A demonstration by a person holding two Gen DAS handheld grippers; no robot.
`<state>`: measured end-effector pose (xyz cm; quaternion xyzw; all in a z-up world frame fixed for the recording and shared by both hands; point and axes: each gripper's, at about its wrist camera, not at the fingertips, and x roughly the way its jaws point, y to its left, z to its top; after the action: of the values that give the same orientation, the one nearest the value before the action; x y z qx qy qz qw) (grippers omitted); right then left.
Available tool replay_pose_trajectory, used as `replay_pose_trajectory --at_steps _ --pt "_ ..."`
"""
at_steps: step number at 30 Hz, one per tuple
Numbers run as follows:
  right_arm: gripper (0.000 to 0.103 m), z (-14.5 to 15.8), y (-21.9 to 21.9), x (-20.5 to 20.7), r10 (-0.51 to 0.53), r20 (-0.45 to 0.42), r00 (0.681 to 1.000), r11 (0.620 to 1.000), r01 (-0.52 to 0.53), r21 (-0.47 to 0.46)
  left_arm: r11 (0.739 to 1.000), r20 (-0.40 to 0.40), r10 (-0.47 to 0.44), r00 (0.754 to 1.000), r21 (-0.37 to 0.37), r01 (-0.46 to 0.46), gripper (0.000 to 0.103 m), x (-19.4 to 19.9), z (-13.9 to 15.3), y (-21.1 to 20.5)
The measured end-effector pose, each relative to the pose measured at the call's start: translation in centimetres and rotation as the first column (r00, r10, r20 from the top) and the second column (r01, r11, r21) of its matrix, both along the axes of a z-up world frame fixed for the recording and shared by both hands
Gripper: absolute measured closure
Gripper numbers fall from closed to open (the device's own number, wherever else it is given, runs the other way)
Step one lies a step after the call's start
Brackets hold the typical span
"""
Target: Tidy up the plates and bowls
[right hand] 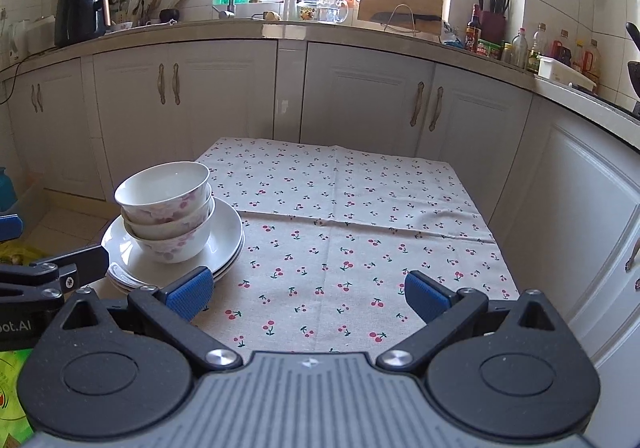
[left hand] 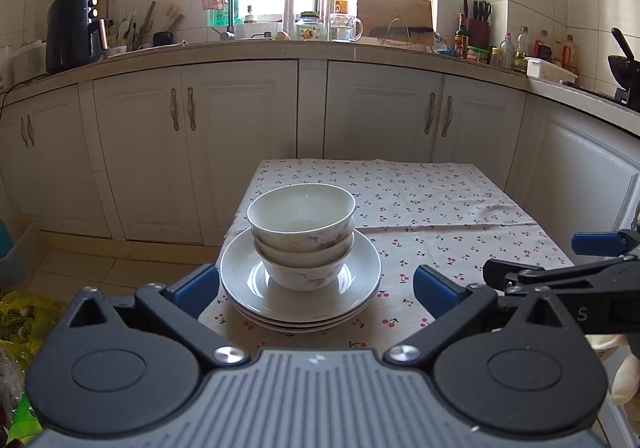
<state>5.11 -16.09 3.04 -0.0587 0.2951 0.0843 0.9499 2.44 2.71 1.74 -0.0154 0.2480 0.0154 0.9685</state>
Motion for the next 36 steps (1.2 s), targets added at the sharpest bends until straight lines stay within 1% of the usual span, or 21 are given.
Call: replay_pose_trajectory --at_steps 18,36 --pt "0.000 0.31 0.00 -0.36 -0.020 0.025 0.999 1.000 0.020 -0.007 1.000 0.005 0.001 1.000 -0.002 -0.001 0.001 -0.23 0.13 -0.27" --pt "0.000 0.28 0.02 -0.31 -0.030 0.027 0.999 0.999 0.031 -0.013 1.000 0.001 -0.002 1.000 -0.008 0.002 0.001 -0.23 0.08 -0.30"
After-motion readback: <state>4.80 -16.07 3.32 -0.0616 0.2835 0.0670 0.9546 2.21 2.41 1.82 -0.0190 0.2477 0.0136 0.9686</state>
